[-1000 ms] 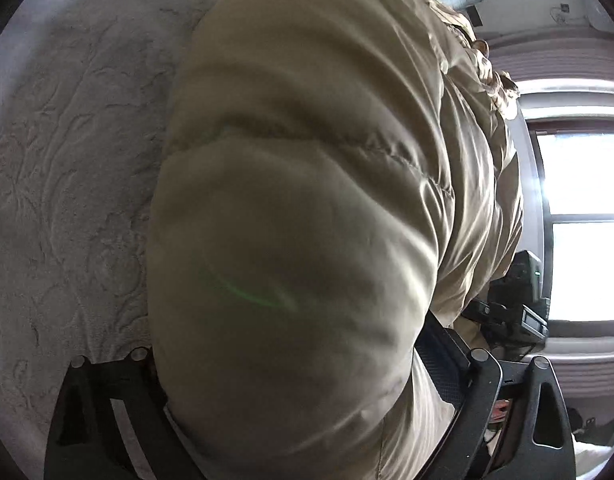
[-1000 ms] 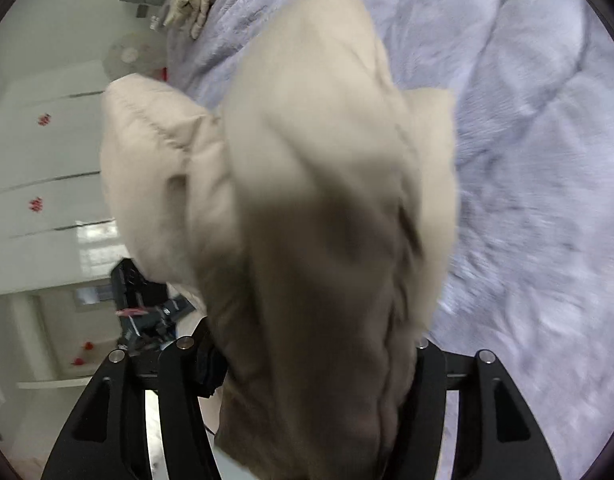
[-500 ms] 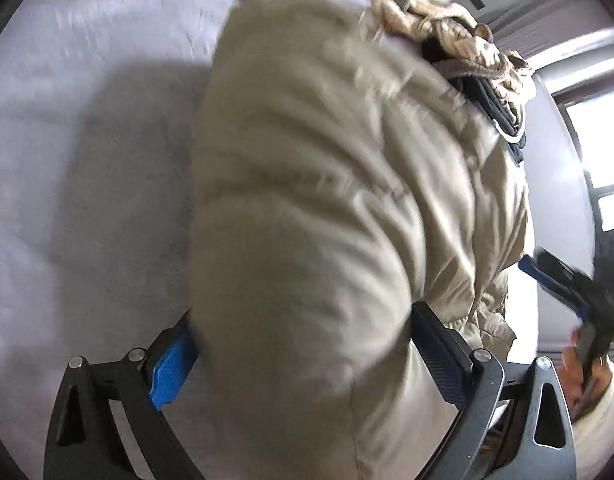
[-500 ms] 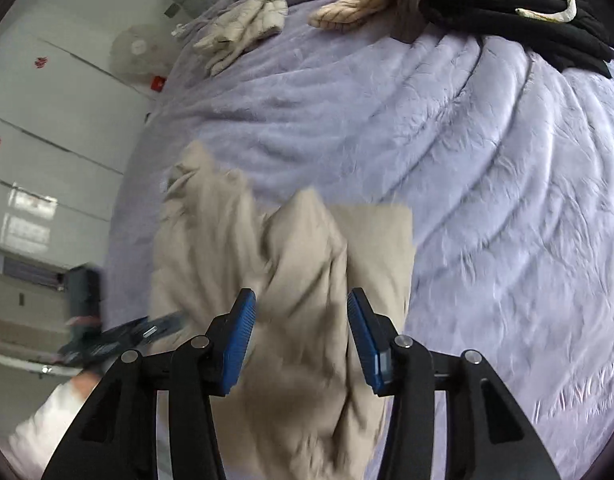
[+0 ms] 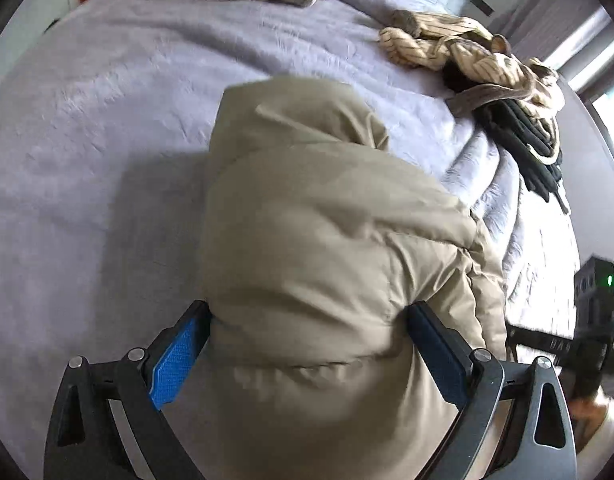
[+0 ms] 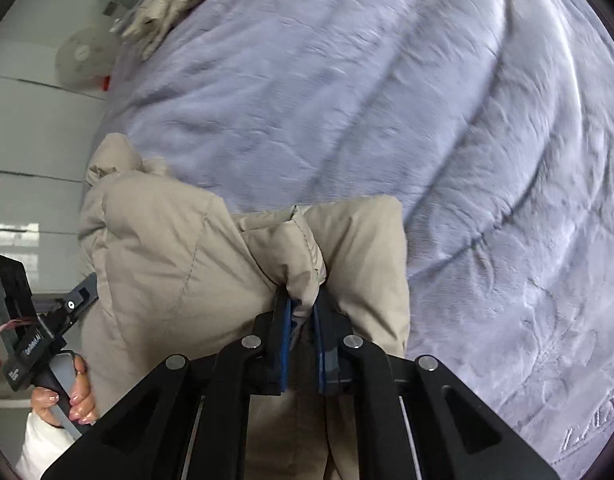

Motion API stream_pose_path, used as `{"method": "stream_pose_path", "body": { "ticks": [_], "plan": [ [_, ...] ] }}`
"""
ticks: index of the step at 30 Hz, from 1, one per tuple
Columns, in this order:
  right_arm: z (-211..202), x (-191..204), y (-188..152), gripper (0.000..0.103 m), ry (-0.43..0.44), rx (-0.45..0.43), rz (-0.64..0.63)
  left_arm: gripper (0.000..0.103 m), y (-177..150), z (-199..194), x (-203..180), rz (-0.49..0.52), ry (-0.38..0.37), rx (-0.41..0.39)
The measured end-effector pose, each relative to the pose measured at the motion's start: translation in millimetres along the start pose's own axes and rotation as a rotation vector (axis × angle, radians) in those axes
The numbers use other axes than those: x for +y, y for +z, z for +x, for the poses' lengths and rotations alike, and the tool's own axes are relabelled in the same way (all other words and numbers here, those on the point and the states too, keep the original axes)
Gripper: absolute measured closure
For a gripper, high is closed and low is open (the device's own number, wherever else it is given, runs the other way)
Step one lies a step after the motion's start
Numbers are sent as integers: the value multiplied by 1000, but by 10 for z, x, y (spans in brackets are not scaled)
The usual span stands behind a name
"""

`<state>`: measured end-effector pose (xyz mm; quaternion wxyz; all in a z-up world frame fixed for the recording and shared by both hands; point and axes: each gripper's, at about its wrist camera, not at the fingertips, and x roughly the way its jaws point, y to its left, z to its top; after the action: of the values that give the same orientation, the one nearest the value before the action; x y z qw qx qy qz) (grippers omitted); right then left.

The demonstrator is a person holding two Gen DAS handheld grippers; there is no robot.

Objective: Fold large clothes

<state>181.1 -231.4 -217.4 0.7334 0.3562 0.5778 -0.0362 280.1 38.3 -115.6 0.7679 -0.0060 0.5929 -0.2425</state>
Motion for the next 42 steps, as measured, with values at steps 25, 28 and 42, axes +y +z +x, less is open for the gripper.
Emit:
{"method": "stream_pose_path", "body": {
  "ticks": [25, 28, 42],
  "plan": [
    [-861, 291, -1422, 91, -88, -9, -221, 2, -495, -616, 52, 59, 44, -44],
    [-836, 195, -1493, 91, -82, 7, -189, 2, -824, -820, 91, 62, 31, -43],
    [-321, 80, -1792, 91, -217, 119, -216, 1, -1633, -575, 89, 136, 124, 41]
  ]
}}
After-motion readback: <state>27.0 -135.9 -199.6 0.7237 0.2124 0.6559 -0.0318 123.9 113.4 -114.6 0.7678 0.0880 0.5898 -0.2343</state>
